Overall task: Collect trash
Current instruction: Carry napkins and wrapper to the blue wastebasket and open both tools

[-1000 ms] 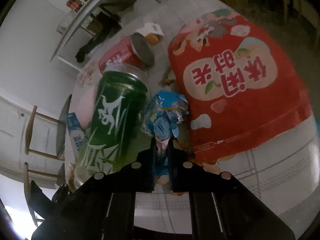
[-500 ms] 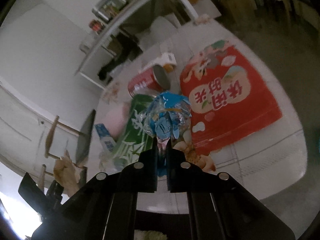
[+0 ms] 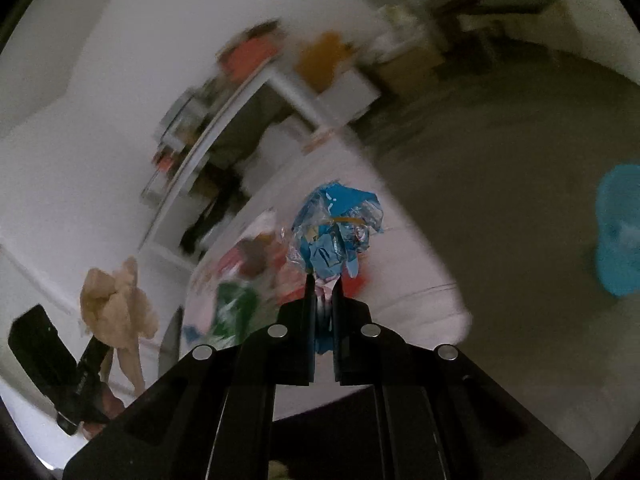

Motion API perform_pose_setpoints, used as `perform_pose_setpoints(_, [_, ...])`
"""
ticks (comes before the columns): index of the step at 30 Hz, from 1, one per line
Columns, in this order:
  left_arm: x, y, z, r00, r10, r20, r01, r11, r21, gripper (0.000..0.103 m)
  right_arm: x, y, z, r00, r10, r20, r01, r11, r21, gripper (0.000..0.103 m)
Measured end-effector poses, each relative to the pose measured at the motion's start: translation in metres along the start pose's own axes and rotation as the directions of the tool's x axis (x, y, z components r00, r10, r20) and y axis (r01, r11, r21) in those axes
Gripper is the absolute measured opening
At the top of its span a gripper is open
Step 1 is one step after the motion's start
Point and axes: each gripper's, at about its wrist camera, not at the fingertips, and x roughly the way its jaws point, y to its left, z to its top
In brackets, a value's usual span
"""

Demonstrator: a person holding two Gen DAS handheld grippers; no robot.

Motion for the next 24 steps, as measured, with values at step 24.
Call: perform_pose_setpoints(24, [0.461, -0.298, 0.027, 0.613, -0.403, -0.680, 0.366, 0.907, -0.208, 0.015, -0.070, -0.295, 0.040, 0.931, -0.353, 0.092, 0.248, 0.797, 0.551, 0.010])
